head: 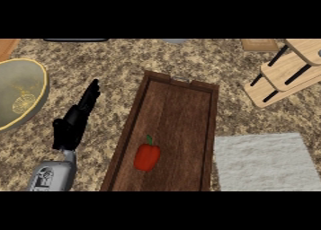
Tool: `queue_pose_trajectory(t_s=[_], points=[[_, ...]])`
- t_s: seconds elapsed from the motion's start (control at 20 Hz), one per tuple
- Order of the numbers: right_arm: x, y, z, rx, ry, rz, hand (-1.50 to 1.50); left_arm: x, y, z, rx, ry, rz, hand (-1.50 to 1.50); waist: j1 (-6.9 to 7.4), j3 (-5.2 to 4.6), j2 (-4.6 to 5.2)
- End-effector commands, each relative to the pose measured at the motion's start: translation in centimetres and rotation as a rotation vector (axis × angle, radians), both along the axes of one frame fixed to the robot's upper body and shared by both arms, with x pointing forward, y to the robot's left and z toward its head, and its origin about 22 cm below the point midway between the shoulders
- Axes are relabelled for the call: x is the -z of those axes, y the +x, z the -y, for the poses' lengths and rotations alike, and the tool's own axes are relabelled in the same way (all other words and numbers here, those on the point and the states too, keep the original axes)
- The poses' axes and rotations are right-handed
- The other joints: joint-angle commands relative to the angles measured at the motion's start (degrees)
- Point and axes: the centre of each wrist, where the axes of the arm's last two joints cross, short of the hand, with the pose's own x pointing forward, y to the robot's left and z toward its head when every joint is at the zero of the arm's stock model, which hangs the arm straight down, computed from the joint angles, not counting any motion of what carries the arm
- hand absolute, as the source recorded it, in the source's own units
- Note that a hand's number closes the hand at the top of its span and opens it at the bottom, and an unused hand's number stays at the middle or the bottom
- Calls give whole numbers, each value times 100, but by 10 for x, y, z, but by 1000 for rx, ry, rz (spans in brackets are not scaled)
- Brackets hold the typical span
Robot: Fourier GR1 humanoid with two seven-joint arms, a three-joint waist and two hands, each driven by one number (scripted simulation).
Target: Pick the croissant from the placemat and place it in the tiered shelf
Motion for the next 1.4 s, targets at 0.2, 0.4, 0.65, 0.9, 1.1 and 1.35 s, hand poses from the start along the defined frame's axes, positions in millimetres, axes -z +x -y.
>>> queue_pose_trajectory(t_s=[0.2,0.4,0.65,0.9,1.1,1.35], points=[[-58,-20,21,-2,299,154,-150,11,-6,-1,11,29,-21,0,-9,-3,-14],[-76,-58,61,89,360,171,-150,1,-14,7,-1,9,-3,0,-4,1,-25],[-85,-108,109,188,424,77,-150,-13,1,8,4,13,0,0,10,9,27],[-68,-155,146,236,374,-89,-150,7,-12,-3,-4,10,2,0,19,20,52],[-70,-187,162,225,299,-139,-150,-18,6,11,-4,0,20,0,6,41,78],[-66,-225,179,186,322,-152,-150,2,-4,-2,-8,-12,3,0,-40,50,72]])
